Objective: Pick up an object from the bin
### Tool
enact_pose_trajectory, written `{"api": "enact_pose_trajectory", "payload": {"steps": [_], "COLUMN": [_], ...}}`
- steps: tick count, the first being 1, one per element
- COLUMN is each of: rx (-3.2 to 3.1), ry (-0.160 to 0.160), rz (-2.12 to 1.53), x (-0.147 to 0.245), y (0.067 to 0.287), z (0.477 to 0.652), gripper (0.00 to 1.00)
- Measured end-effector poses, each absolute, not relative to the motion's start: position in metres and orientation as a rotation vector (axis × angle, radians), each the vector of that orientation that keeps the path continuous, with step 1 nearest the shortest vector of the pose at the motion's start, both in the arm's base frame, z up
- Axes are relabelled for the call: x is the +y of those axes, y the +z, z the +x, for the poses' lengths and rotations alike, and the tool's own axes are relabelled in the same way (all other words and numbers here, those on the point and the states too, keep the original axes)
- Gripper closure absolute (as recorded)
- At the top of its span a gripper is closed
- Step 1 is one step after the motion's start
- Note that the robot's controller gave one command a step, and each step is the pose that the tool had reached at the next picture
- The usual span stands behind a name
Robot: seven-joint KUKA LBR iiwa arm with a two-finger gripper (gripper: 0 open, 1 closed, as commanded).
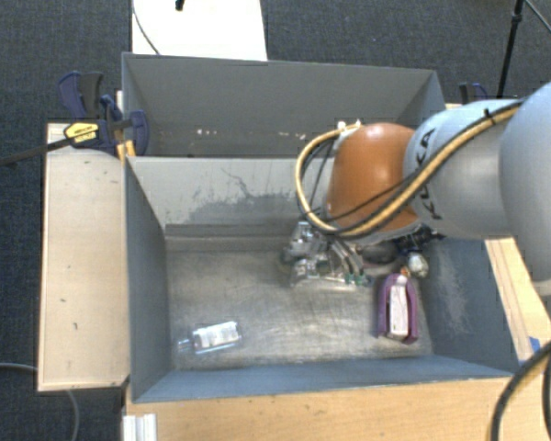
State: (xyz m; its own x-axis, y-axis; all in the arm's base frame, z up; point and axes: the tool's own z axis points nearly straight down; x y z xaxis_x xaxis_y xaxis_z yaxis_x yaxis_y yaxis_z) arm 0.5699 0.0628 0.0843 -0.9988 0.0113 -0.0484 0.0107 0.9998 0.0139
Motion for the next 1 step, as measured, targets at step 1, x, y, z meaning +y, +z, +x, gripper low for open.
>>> {"api": "enact_pose_trajectory", "payload": {"steps": [1], "rx": [3.121], "ry": [0.000], "rz": [-0.258], "x": [0.0624], "y": [0.2053], "z": [0.5689], "gripper": [1.00]}}
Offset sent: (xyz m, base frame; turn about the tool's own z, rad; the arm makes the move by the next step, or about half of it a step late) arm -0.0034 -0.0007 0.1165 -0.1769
